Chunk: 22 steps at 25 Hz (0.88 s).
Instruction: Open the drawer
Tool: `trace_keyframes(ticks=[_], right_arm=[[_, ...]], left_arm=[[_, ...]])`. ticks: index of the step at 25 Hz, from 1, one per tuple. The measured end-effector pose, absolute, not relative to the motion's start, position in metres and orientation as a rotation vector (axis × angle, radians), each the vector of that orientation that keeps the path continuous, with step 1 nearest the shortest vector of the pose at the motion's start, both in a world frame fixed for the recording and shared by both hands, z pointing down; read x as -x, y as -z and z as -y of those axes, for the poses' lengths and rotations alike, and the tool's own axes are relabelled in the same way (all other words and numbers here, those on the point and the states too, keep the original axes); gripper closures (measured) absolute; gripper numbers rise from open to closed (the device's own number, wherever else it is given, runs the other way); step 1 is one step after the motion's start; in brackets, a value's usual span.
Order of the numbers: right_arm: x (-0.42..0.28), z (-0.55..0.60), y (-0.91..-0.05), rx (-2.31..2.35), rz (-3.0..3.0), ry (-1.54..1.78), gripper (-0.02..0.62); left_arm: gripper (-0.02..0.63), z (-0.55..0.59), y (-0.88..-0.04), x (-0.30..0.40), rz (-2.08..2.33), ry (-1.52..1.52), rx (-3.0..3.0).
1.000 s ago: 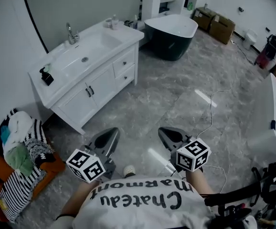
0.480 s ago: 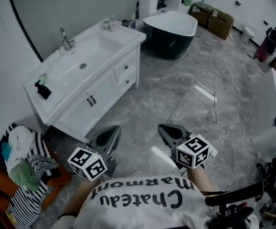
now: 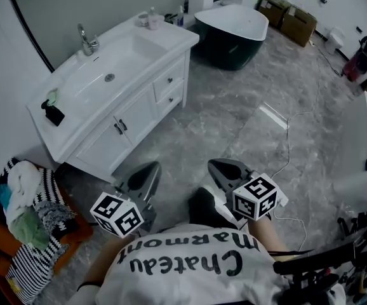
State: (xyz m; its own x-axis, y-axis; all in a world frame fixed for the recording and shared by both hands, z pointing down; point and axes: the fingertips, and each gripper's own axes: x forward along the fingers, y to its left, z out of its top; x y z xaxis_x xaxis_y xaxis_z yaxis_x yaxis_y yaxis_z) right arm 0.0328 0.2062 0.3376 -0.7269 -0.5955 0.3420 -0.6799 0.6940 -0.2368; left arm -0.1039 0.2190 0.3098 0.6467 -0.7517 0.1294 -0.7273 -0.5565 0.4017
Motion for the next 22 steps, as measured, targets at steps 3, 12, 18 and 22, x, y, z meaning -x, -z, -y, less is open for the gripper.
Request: trace_keyframes(ticks=[3,12,18,22], right_arm=[[-0.031,-0.189,-0.339,-0.99,2.677,-0.506,0.584],[-0.03,-0.102,-0.328,-0.859,2.728,-0.453,0.584],[-0.039,-0.033,-0.32,-0.774,2.736,-0.421,0.584],[-0.046,0.011,-0.316,-0.719,2.74,-0.409,0.584]], left_arm=[[0.598,-0.205,-0.31,0.105,1.193,0.082,-2.429],[0.598,-0.135,-0.299,0.097,1.296,0.098,-2.417],[0.598,-0.075,-0.292,0.086,1.367,0.128,-2.381],[0.598,-0.037,-0.29,0.079,1.416,0.149,-2.344]])
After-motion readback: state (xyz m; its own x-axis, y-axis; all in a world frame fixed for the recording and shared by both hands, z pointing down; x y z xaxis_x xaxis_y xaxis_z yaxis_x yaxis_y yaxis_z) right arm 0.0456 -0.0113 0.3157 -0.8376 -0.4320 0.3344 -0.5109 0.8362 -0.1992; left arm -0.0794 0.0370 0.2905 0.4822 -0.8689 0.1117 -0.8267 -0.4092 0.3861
